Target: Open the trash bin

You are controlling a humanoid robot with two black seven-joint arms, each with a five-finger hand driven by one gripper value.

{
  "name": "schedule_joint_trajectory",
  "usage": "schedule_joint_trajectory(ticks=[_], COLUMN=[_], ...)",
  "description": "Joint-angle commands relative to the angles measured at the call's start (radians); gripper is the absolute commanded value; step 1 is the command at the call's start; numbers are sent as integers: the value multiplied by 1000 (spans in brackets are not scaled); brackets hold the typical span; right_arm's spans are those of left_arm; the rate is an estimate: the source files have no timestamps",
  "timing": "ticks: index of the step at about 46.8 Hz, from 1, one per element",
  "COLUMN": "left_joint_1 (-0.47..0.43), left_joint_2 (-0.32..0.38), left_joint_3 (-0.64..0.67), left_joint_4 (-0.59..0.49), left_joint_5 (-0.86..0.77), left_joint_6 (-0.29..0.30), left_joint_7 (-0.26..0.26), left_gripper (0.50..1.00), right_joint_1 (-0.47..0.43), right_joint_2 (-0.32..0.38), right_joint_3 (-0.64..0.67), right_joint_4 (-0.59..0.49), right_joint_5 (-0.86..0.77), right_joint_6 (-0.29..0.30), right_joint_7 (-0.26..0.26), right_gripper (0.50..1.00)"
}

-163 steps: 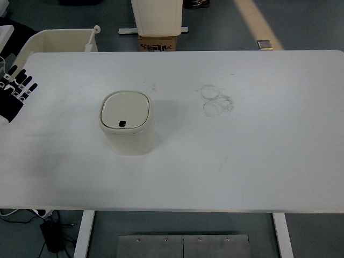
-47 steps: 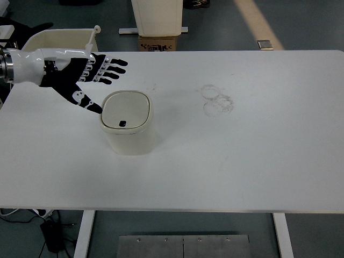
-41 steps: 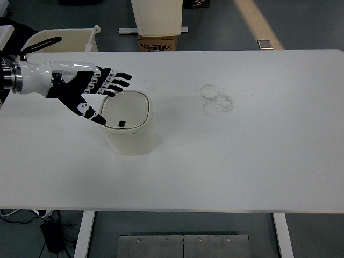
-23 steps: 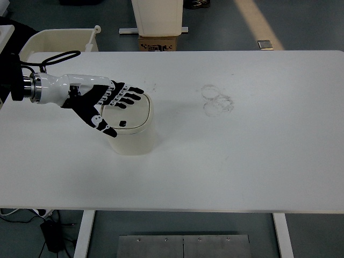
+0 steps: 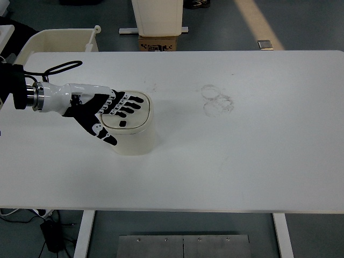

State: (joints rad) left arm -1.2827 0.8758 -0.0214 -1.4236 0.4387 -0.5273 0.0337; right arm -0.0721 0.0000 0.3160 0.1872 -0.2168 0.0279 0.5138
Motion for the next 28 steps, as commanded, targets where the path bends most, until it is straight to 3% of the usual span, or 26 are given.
schedule_joint_trajectory(ticks=[1,20,28], left_joint_1=[6,8,-41], left_joint_2=[0,9,14], left_joint_3=[0,-5,-8], left_joint_4=[0,0,2], left_joint_5=[0,-2,-15], left_joint_6=[4,6,6], left_joint_7=[0,0,-1], left_gripper=[1000,1000,1000], right_joint_1=[0,0,2], right_joint_2=[0,0,0], right_joint_3=[0,0,0], right_joint_4=[0,0,0], right_joint_5=[1,-1,1], right_joint_6=[0,0,0], right_joint_7=[0,0,0], right_gripper=[991,991,991])
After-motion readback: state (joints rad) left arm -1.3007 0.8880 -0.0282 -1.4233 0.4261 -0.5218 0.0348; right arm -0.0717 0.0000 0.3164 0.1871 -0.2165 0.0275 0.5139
